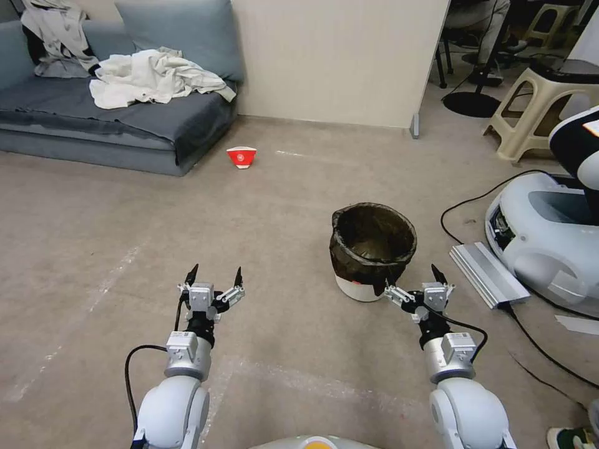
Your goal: Pick up the trash can from the floor.
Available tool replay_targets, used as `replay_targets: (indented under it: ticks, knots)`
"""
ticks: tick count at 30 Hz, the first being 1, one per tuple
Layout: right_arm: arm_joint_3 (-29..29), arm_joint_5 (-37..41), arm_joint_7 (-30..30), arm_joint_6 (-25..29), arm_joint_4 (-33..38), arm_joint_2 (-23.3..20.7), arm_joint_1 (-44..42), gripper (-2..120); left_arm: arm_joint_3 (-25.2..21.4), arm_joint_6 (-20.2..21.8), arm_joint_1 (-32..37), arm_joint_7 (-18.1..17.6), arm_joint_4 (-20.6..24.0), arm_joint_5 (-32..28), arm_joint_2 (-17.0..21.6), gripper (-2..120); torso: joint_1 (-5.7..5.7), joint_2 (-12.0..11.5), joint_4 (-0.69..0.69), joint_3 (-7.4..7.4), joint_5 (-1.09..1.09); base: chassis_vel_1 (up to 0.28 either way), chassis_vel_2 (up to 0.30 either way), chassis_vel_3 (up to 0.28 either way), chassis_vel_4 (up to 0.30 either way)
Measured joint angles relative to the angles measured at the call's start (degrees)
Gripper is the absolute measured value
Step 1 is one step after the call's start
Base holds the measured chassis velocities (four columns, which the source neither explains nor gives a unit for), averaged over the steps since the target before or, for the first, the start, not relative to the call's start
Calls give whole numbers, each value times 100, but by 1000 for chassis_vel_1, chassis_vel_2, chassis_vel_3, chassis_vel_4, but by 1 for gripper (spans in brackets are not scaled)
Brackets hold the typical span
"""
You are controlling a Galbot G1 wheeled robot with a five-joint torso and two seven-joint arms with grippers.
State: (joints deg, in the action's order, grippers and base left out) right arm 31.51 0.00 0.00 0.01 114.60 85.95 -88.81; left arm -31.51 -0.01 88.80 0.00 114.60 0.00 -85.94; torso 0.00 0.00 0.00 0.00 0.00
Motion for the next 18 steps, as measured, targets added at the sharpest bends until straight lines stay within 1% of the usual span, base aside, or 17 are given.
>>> replay_targets:
  ticks: [18]
  knots:
    - [1, 0, 0, -2, 0, 0, -2, 100, -4, 6, 7, 0, 17, -5, 1, 100, 0, 0, 0, 0, 0, 0, 0, 0, 0]
